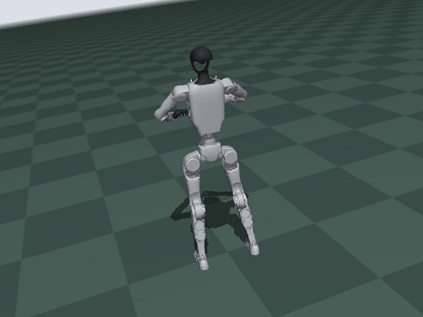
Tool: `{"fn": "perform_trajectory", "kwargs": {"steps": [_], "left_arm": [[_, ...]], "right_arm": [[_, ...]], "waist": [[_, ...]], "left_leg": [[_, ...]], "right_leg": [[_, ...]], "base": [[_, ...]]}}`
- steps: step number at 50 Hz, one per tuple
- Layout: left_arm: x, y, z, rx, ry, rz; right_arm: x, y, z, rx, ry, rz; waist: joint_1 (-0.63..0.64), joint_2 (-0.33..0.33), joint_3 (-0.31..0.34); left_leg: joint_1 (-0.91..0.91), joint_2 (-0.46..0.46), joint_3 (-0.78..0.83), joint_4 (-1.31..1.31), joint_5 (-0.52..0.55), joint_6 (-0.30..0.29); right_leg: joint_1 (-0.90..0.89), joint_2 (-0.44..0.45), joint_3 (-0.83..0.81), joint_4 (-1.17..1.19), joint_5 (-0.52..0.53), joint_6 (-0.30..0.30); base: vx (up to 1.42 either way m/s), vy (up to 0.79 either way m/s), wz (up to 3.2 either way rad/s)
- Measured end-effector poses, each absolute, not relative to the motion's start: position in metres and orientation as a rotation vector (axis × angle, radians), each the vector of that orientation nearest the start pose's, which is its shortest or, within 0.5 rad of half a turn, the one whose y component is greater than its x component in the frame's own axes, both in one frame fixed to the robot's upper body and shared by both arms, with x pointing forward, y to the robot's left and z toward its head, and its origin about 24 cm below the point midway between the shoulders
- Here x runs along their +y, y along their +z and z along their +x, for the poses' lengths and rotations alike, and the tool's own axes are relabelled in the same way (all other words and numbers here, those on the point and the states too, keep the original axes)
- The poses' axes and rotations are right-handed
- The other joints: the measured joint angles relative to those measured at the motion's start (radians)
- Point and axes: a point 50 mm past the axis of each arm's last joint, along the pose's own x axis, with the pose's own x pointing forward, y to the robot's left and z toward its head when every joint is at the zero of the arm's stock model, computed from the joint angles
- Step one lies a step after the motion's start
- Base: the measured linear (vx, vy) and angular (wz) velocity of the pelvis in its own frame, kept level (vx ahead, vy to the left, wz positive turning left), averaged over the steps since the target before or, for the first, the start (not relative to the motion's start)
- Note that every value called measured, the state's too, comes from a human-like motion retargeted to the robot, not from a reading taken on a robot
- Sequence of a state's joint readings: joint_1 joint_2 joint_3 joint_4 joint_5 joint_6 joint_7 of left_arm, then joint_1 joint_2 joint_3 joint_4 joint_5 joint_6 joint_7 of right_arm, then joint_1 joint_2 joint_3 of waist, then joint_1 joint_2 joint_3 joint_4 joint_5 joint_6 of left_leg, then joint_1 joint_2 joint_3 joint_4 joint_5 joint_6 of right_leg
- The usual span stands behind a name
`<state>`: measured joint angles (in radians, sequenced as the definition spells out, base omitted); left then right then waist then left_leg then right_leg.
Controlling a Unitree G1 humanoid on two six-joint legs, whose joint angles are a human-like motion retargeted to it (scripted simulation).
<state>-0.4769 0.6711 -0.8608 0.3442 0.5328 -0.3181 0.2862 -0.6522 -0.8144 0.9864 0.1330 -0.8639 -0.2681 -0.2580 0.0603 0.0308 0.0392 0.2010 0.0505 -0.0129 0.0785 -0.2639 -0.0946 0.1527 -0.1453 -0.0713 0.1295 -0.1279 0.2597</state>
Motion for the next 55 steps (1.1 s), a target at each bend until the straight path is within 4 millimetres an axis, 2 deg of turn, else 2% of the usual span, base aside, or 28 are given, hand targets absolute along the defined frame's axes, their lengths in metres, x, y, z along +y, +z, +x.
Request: {"fn": "perform_trajectory", "kwargs": {"steps": [2, 5, 7, 9, 11, 14, 19, 20, 24, 27, 30, 38, 40, 44, 48, 51, 55], "left_arm": [[0.124, 0.025, 0.286, -0.384, -0.683, 1.296], [0.123, -0.002, 0.281, -0.259, -0.733, 1.319], [0.122, -0.011, 0.279, -0.215, -0.745, 1.314], [0.124, -0.008, 0.281, -0.215, -0.725, 1.284], [0.128, 0.006, 0.285, -0.259, -0.665, 1.222], [0.141, 0.045, 0.282, -0.354, -0.525, 1.041], [0.16, 0.139, 0.287, -0.516, -0.267, 0.637], [0.164, 0.152, 0.281, -0.526, -0.241, 0.542], [0.167, 0.226, 0.286, -0.64, -0.196, 0.221], [0.164, 0.274, 0.285, -0.722, -0.241, 0.052], [0.158, 0.32, 0.287, -0.804, -0.304, -0.029], [0.138, 0.436, 0.308, -0.934, -0.337, 0.008], [0.138, 0.463, 0.312, -0.909, -0.247, -0.031], [0.139, 0.506, 0.312, -0.921, -0.158, -0.017], [0.144, 0.541, 0.306, -0.914, -0.019, -0.007], [0.143, 0.558, 0.299, -0.902, 0.093, -0.017], [0.132, 0.57, 0.289, -0.91, 0.182, -0.049]], "right_arm": [[-0.111, 0.065, 0.286, -0.729, 0.813, -1.708], [-0.116, 0.032, 0.282, -0.564, 0.877, -1.707], [-0.118, 0.02, 0.28, -0.493, 0.894, -1.69], [-0.122, 0.02, 0.28, -0.467, 0.877, -1.662], [-0.127, 0.032, 0.283, -0.487, 0.819, -1.618], [-0.14, 0.066, 0.28, -0.548, 0.668, -1.494], [-0.164, 0.153, 0.288, -0.649, 0.31, -1.174], [-0.169, 0.165, 0.284, -0.651, 0.257, -1.083], [-0.172, 0.236, 0.288, -0.785, 0.095, -0.804], [-0.164, 0.285, 0.284, -0.92, 0.069, -0.689], [-0.149, 0.333, 0.28, -1.048, 0.094, -0.651], [-0.1, 0.449, 0.285, -1.142, 0.213, -0.564], [-0.091, 0.478, 0.286, -1.12, 0.149, -0.438], [-0.088, 0.526, 0.283, -1.102, 0.043, -0.363], [-0.103, 0.564, 0.278, -1.027, -0.079, -0.233], [-0.119, 0.579, 0.275, -0.954, -0.195, -0.187], [-0.129, 0.582, 0.274, -0.901, -0.36, -0.255]], "waist": [[0.0, 0.0, 0.023], [0.001, 0.0, 0.026], [0.0, -0.001, 0.026], [0.0, -0.002, 0.027], [-0.001, -0.002, 0.028], [0.0, -0.003, 0.013], [0.003, 0.001, 0.014], [0.006, 0.001, 0.001], [0.0, 0.002, 0.009], [0.0, 0.004, -0.008], [0.0, 0.006, -0.028], [-0.004, 0.014, -0.061], [-0.006, 0.013, -0.067], [-0.006, 0.014, -0.078], [-0.003, 0.007, -0.09], [0.0, -0.004, -0.1], [-0.002, -0.017, -0.111]], "left_leg": [[-0.01, 0.0, -0.003, 0.007, -0.001, 0.002], [-0.013, 0.0, -0.005, 0.007, 0.0, 0.004], [-0.015, 0.0, -0.005, 0.007, 0.0, 0.003], [-0.017, 0.0, -0.006, 0.007, 0.001, 0.002], [-0.019, 0.0, -0.006, 0.006, 0.001, 0.0], [-0.015, 0.0, -0.003, -0.003, 0.005, -0.005], [-0.029, 0.006, 0.004, -0.003, 0.008, -0.012], [-0.025, 0.007, 0.007, -0.01, 0.011, -0.012], [-0.034, 0.002, 0.003, -0.004, 0.011, -0.011], [-0.037, 0.002, 0.004, -0.005, 0.012, -0.011], [-0.039, 0.005, 0.006, -0.005, 0.012, -0.016], [-0.049, 0.01, 0.006, -0.002, 0.016, -0.035], [-0.059, 0.012, 0.007, -0.01, 0.028, -0.027], [-0.076, 0.022, 0.006, -0.01, 0.035, -0.042], [-0.097, 0.028, 0.0, -0.009, 0.043, -0.052], [-0.112, 0.03, -0.008, -0.008, 0.048, -0.053], [-0.126, 0.03, -0.019, -0.008, 0.052, -0.049]], "right_leg": [[-0.011, 0.0, -0.002, 0.013, -0.005, -0.003], [-0.013, 0.0, -0.003, 0.014, -0.006, -0.006], [-0.015, -0.001, -0.004, 0.014, -0.005, -0.006], [-0.017, -0.001, -0.005, 0.014, -0.004, -0.005], [-0.019, -0.001, -0.005, 0.012, -0.003, -0.002], [-0.013, 0.0, -0.004, -0.005, 0.006, 0.002], [-0.027, 0.006, 0.001, -0.01, 0.013, 0.002], [-0.022, 0.007, 0.003, -0.024, 0.02, 0.002], [-0.032, 0.002, 0.0, -0.01, 0.012, 0.002], [-0.035, 0.001, 0.0, -0.013, 0.013, 0.001], [-0.036, 0.003, 0.0, -0.015, 0.015, -0.001], [-0.041, 0.007, -0.009, -0.017, 0.02, 0.0], [-0.053, 0.008, -0.012, -0.021, 0.028, 0.002], [-0.065, 0.017, -0.021, -0.028, 0.036, 0.002], [-0.078, 0.024, -0.032, -0.034, 0.044, 0.002], [-0.087, 0.025, -0.042, -0.037, 0.047, 0.002], [-0.094, 0.025, -0.054, -0.039, 0.048, 0.002]], "base": [[0.0, 0.0, 0.0], [0.0, 0.0, 0.0], [0.0, 0.0, 0.0], [0.0, 0.0, 0.0], [0.0, 0.0, 0.0], [0.0, 0.0, 0.0], [0.0, -0.02, -0.09], [0.0, 0.0, 0.0], [0.0, 0.0, 0.0], [0.0, 0.0, 0.0], [0.0, 0.0, 0.0], [0.0, 0.0, 0.0], [0.0, 0.0, 0.0], [0.0, 0.0, 0.0], [0.0, 0.0, 0.0], [0.0, 0.0, 0.0], [0.0, 0.0, 0.0]]}}
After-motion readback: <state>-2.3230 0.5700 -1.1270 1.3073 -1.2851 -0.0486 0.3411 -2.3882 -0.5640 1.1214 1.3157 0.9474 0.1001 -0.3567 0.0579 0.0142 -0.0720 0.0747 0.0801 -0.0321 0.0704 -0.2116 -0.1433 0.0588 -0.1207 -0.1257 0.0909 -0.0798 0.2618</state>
